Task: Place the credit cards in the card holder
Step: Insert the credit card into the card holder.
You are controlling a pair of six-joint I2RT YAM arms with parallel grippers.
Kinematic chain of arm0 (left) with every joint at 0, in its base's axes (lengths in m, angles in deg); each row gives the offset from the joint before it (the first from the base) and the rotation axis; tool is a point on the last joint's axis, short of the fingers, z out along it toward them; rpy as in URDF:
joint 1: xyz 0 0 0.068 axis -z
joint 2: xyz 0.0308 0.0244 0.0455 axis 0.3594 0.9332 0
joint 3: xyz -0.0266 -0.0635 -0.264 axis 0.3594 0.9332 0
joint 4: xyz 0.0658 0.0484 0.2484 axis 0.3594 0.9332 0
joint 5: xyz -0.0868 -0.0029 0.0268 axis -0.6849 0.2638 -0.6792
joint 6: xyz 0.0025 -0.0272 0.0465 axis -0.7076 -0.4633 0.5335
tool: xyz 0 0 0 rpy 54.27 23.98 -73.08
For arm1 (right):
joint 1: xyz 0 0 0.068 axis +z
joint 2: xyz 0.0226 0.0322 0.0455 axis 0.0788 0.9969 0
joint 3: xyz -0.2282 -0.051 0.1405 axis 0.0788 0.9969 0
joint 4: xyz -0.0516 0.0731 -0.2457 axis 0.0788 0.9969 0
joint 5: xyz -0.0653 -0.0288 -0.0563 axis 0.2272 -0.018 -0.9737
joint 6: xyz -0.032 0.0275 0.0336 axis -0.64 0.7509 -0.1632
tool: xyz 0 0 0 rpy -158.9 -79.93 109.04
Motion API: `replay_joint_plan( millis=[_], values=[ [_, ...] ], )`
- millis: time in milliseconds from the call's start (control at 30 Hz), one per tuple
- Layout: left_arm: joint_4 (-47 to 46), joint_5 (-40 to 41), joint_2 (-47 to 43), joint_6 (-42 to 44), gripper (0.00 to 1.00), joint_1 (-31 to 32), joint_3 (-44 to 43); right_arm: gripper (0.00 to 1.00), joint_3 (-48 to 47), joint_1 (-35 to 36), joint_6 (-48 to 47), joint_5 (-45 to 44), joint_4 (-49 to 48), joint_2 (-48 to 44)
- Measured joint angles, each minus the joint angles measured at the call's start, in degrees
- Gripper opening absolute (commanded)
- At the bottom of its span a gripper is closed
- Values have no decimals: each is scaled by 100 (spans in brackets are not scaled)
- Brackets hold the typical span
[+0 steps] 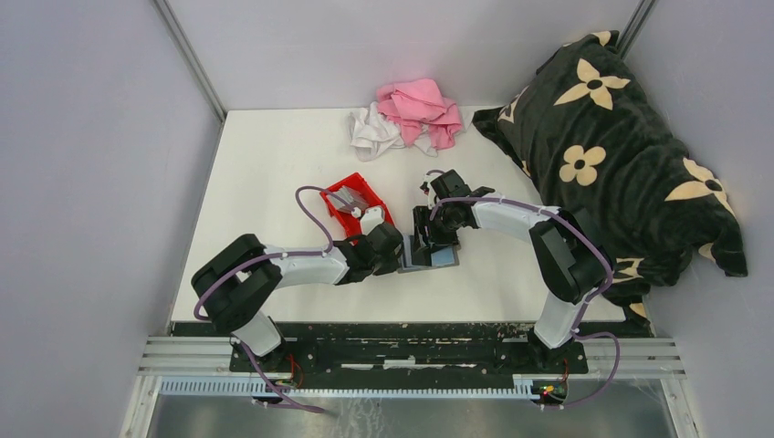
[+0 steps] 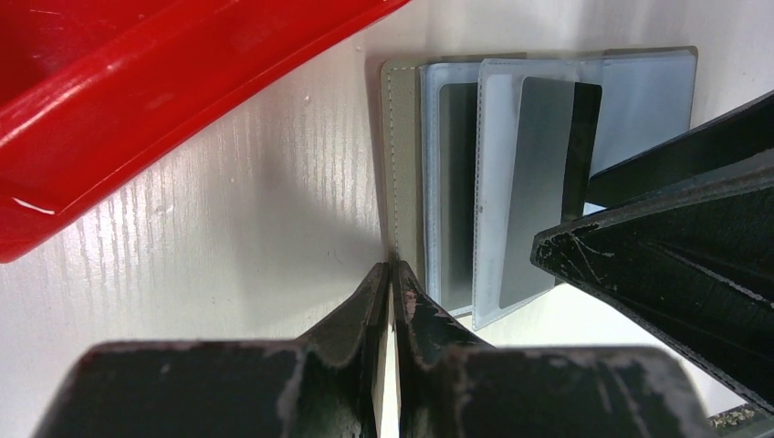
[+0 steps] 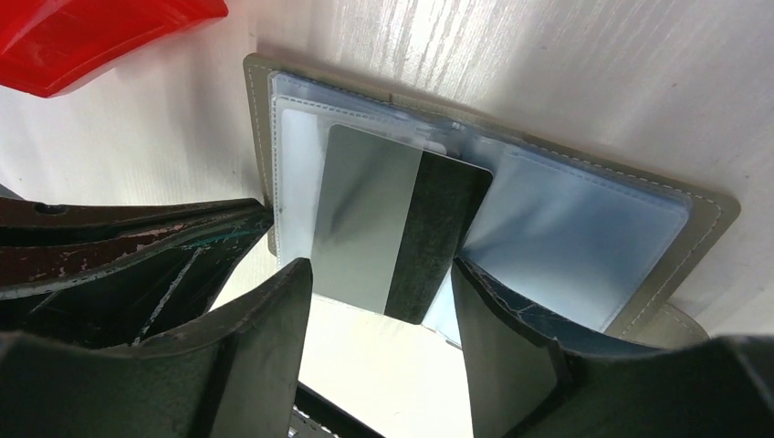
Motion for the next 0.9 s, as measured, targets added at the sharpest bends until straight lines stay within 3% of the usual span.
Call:
replay_joint_plan(
  millis=[900],
  values=[
    [-240,-44,22,0,13,-26,74,66,-358,286,0,-299,216,114]
  ],
)
